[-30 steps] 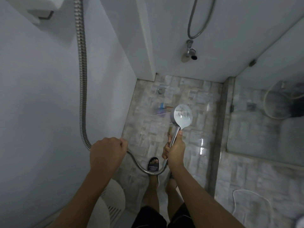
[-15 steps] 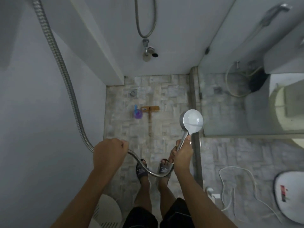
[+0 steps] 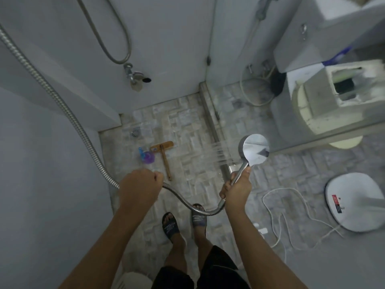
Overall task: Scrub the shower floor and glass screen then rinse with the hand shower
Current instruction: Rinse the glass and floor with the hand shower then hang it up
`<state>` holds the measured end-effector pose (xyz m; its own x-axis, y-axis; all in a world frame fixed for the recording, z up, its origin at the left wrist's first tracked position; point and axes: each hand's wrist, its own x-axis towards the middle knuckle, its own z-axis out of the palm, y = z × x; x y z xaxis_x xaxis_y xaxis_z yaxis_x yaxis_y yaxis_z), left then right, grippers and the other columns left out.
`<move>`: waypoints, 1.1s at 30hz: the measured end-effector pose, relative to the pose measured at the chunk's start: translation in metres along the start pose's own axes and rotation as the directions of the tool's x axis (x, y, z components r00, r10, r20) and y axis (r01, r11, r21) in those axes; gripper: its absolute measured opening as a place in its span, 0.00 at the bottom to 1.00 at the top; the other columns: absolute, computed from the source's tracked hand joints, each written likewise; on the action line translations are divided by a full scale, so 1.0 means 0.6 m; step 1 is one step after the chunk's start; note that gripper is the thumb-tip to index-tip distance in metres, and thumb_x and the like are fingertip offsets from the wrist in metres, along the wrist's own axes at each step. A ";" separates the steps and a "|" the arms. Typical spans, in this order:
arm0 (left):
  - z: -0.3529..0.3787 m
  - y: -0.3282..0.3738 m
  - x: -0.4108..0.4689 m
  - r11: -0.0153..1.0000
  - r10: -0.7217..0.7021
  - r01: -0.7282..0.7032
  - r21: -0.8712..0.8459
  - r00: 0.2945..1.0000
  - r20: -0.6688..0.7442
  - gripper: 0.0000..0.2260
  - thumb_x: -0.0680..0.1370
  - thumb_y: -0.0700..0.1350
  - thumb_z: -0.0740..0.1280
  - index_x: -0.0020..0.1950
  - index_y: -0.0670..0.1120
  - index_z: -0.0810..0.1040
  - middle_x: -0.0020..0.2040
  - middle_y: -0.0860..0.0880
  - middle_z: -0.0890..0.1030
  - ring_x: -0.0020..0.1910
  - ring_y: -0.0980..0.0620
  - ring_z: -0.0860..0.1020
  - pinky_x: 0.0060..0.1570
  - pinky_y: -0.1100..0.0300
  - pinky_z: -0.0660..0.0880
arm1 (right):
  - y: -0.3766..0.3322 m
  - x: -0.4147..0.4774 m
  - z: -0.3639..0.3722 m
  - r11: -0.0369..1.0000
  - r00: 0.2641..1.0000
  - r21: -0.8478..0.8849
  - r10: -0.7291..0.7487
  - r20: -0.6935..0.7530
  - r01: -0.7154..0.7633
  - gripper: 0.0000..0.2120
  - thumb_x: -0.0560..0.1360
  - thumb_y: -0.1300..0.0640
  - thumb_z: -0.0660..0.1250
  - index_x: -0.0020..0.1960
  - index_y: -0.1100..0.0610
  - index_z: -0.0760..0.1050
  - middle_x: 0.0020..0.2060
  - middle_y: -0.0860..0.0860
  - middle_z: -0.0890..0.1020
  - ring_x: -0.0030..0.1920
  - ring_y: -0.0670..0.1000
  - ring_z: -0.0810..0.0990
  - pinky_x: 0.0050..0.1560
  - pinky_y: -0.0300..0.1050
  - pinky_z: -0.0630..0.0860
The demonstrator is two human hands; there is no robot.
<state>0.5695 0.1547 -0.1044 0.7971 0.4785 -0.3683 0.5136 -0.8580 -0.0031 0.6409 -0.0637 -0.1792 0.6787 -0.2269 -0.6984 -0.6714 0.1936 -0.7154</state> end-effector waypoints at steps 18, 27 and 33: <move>-0.058 -0.120 0.092 0.969 -0.228 0.221 -0.115 0.972 -0.057 0.23 0.78 0.47 0.64 0.23 0.47 0.64 0.22 0.49 0.67 0.23 0.50 0.66 0.25 0.61 0.60 | -0.009 -0.041 0.209 0.996 0.952 -0.072 0.076 0.295 -0.057 0.34 0.66 0.23 0.57 0.36 0.56 0.68 0.24 0.53 0.63 0.23 0.49 0.61 0.26 0.38 0.60; -0.080 -0.242 0.145 0.933 -0.306 0.285 -0.219 0.949 -0.070 0.23 0.79 0.45 0.63 0.23 0.47 0.64 0.21 0.50 0.65 0.21 0.51 0.64 0.24 0.62 0.61 | -0.019 -0.070 0.371 0.998 0.935 -0.066 0.042 0.352 -0.020 0.35 0.66 0.24 0.55 0.39 0.58 0.68 0.23 0.53 0.61 0.22 0.48 0.60 0.25 0.38 0.60; -0.104 -0.328 0.202 0.913 -0.366 0.330 -0.240 0.922 -0.124 0.24 0.79 0.48 0.60 0.23 0.44 0.68 0.21 0.48 0.69 0.21 0.50 0.66 0.25 0.61 0.63 | -0.015 -0.098 0.483 0.999 0.910 -0.035 -0.017 0.413 0.035 0.29 0.79 0.33 0.52 0.32 0.55 0.65 0.22 0.53 0.63 0.22 0.48 0.60 0.24 0.37 0.59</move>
<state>0.5848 0.3930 -0.0902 0.5869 0.7784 -0.2229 0.8080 -0.5809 0.0985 0.6934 0.2247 -0.1377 0.7525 0.1845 -0.6322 -0.6573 0.1516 -0.7382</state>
